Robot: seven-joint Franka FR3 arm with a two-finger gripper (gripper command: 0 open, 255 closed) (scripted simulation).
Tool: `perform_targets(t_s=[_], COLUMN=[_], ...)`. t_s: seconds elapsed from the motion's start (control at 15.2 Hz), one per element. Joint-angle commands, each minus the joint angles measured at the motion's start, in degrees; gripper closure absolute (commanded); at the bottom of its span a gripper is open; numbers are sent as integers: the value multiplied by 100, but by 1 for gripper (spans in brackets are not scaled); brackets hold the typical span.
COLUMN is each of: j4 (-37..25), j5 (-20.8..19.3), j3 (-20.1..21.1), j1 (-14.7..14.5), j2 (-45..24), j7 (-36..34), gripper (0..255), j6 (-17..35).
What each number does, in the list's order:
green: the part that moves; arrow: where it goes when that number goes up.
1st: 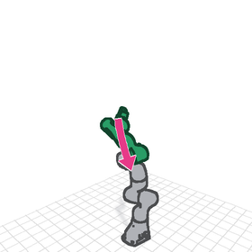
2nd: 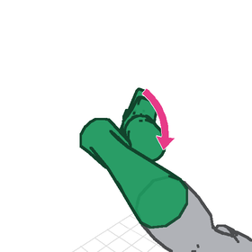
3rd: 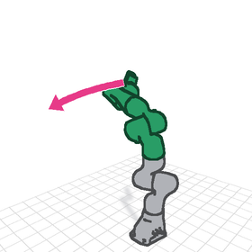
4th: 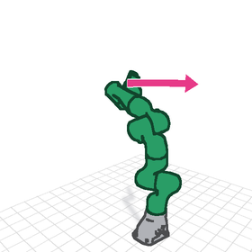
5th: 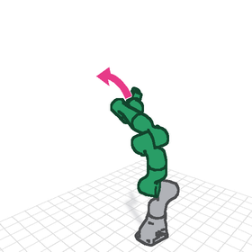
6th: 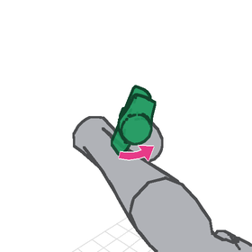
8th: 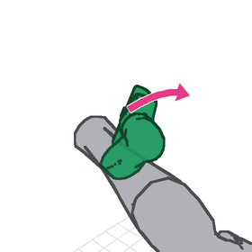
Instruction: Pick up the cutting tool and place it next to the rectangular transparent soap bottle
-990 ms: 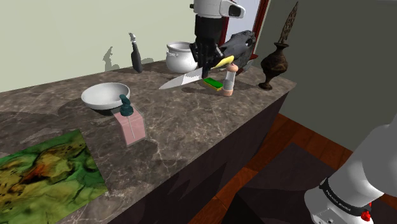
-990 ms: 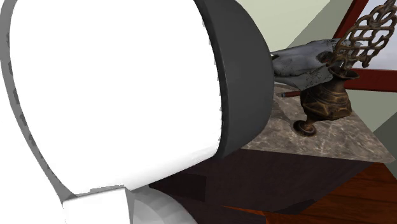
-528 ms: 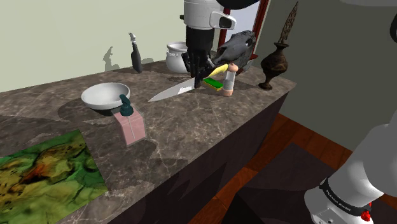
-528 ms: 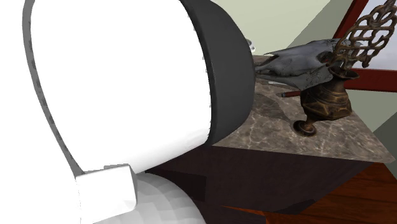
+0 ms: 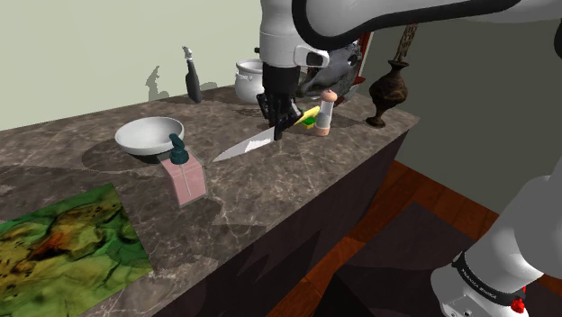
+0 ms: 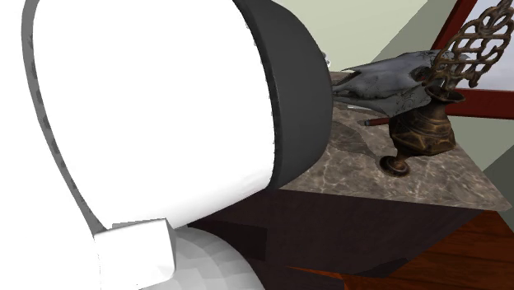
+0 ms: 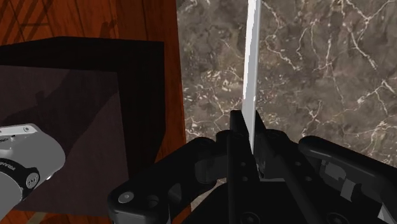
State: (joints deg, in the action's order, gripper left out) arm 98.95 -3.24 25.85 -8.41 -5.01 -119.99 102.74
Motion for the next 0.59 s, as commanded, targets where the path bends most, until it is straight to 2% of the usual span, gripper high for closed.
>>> perform_targets(t_s=[0.0,0.53], j4=[152,672], j5=[-1,-51], j3=[-2,-8], j1=[2,0], j2=[2,-84], j7=[-4,-46], gripper=[255,255], j6=[153,749])
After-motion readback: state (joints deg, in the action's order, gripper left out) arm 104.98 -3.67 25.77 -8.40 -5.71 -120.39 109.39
